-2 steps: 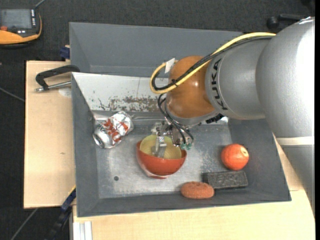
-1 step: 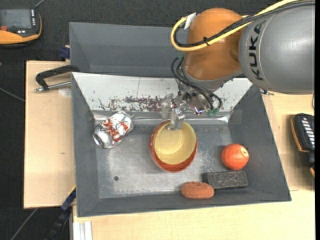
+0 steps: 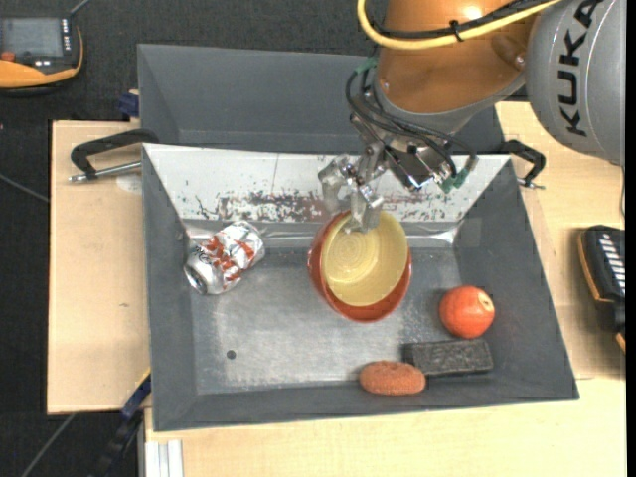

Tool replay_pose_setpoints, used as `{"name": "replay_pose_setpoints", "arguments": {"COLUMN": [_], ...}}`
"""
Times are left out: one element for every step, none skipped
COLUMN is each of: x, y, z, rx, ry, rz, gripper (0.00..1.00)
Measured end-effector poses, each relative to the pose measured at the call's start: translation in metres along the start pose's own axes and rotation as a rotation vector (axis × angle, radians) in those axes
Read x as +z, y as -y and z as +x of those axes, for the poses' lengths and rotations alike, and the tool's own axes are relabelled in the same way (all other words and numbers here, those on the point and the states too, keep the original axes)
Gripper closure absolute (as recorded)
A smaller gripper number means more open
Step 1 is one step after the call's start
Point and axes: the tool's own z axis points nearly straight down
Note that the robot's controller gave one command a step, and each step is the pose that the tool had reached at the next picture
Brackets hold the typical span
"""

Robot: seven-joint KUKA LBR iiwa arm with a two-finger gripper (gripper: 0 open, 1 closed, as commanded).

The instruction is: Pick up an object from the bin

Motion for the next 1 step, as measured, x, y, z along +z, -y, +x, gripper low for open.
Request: {"name": "replay_pose_setpoints", "arguments": {"x": [0.0063], "y": [-0.0661], "z": [0.0242], "rx": [-0.163], "ry": [0.001], "rz": [-0.003], "gripper": [1.0]}}
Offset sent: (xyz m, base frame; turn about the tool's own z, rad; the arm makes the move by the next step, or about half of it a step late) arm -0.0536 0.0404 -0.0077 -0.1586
